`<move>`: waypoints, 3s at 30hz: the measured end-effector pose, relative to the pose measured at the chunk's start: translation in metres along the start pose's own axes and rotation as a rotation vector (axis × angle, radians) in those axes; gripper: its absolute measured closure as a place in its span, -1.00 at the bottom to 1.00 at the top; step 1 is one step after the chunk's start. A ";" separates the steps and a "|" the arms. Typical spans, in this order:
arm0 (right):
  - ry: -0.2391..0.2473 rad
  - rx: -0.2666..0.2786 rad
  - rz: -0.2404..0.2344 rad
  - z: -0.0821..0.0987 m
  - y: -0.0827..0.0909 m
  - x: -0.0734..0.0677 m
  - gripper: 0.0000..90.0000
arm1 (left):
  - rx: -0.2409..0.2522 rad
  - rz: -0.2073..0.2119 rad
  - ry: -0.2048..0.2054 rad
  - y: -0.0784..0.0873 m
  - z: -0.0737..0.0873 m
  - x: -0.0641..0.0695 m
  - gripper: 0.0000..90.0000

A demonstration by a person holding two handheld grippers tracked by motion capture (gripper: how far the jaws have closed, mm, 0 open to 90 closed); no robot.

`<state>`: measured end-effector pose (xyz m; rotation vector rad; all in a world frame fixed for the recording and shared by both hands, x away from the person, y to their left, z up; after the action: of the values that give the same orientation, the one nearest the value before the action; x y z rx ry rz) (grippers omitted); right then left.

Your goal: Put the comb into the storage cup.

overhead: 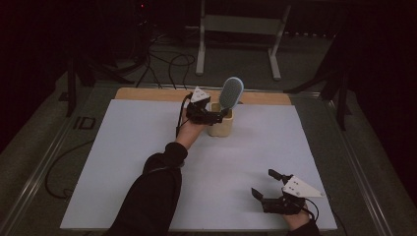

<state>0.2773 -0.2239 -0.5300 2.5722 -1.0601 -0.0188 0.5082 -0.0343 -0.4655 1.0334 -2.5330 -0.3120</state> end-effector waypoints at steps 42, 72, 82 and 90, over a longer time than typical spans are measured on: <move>0.009 -0.012 -0.005 0.001 -0.005 0.000 -0.78 | -0.159 0.116 -0.049 0.065 0.011 -0.008 -1.00; 0.020 -0.021 -0.003 0.000 -0.007 -0.002 -0.78 | -0.174 0.036 -0.082 0.154 0.039 -0.040 -1.00; 0.019 -0.019 -0.005 -0.001 -0.008 -0.003 -0.78 | -0.188 0.011 -0.077 0.180 0.056 -0.049 -1.00; 0.023 -0.023 -0.005 -0.001 -0.009 -0.003 -0.77 | -0.199 0.000 -0.079 0.203 0.073 -0.052 -1.00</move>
<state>0.2814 -0.2158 -0.5328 2.5479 -1.0391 -0.0025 0.3848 0.1498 -0.4761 0.9615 -2.5091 -0.6034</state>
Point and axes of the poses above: each handheld gripper's, and its own axes: y roughly backward along the jaws, z roughly out of its underside, x roughly to its right, the point moved 8 cm from there along -y, roughly forward along the jaws, and after that the axes turned 8 degrees about y, right-handed, at the moved point
